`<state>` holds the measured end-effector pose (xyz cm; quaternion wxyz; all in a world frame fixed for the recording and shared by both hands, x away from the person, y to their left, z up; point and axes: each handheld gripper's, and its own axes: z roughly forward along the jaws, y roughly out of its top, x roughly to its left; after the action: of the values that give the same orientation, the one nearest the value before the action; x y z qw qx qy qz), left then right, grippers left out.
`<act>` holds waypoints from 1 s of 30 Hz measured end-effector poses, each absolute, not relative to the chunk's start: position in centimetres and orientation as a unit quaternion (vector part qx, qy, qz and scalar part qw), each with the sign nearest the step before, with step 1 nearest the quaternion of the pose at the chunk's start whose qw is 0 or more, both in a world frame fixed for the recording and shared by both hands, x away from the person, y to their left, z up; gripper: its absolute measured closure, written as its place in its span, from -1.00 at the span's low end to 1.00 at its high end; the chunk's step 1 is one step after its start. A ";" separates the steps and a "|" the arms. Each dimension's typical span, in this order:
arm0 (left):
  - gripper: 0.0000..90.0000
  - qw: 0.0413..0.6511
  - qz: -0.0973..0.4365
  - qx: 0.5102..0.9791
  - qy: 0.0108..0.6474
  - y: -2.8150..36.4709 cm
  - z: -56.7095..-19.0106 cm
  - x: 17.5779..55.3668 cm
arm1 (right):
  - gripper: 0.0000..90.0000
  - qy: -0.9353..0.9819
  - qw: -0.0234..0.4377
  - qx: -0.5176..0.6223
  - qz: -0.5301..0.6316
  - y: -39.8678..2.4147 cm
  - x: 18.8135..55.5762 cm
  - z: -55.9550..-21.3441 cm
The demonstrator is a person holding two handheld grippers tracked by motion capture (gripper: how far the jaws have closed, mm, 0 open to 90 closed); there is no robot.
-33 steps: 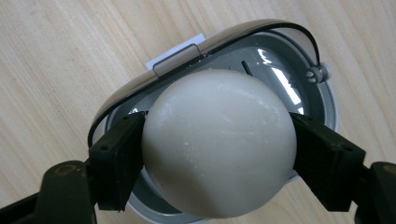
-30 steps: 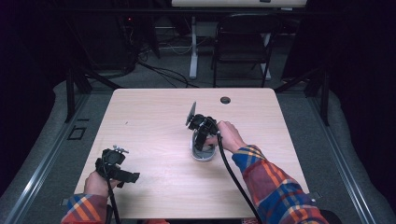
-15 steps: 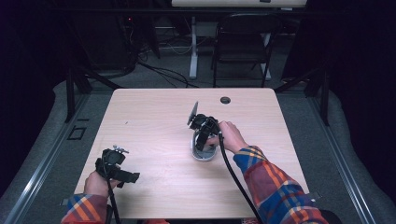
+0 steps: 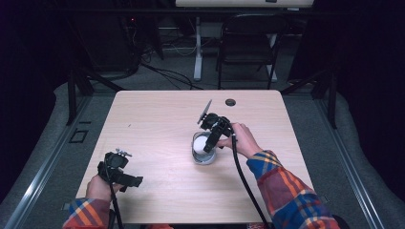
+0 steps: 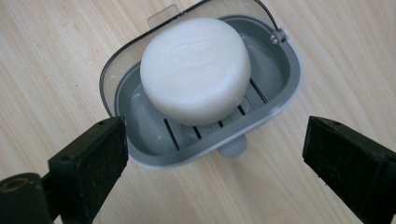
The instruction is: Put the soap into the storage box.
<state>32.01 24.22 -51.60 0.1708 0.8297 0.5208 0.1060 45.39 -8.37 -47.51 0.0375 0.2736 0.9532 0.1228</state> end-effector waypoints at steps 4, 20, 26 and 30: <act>-1.00 0.171 0.106 0.830 0.521 24.2 -51.6 32.0 | -0.91 0.951 0.042 0.278 0.133 -9.8 44.6 -46.7; -1.00 0.170 0.105 0.830 0.521 24.1 -51.6 32.0 | -0.95 0.933 0.059 0.328 0.135 -18.0 42.2 -46.3; -1.00 0.169 0.105 0.830 0.521 24.1 -51.6 32.0 | -0.94 0.922 0.062 0.356 0.137 -21.2 41.1 -47.0; -1.00 0.169 0.105 0.831 0.519 24.1 -51.6 32.1 | -0.93 0.916 0.062 0.373 0.133 -23.2 40.0 -47.8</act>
<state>32.05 24.10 -51.59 0.1690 0.8314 0.5188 0.1051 40.00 -23.18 -47.80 0.0616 0.3734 0.9160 0.1334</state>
